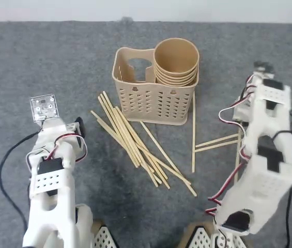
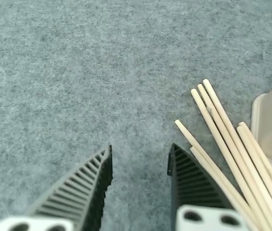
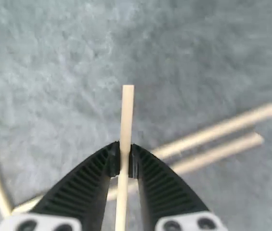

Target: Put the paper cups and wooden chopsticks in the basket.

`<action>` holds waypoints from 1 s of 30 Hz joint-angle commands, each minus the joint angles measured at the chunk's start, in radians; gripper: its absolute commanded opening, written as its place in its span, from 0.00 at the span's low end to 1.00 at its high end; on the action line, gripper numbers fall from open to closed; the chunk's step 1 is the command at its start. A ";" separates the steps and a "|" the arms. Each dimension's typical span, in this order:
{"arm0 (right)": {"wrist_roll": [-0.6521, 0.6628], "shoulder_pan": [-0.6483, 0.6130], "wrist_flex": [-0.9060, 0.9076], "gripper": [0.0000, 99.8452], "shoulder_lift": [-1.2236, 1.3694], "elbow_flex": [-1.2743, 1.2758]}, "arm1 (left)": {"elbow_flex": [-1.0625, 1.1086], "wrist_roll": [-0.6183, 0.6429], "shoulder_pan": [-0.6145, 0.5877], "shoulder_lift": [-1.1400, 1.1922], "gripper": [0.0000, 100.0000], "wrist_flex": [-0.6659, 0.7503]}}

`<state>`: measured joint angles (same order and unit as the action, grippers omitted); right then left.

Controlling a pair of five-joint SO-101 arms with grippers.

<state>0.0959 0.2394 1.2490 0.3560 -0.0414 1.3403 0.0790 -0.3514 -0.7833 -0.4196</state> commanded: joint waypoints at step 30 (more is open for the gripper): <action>-0.292 -0.605 -0.734 0.01 -0.992 -0.034 | -0.013 0.009 -0.011 -0.021 0.18 0.031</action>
<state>-0.0974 -0.3498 0.6460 -0.7196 -0.0414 1.3403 0.0790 -0.3514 -0.7833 -0.4196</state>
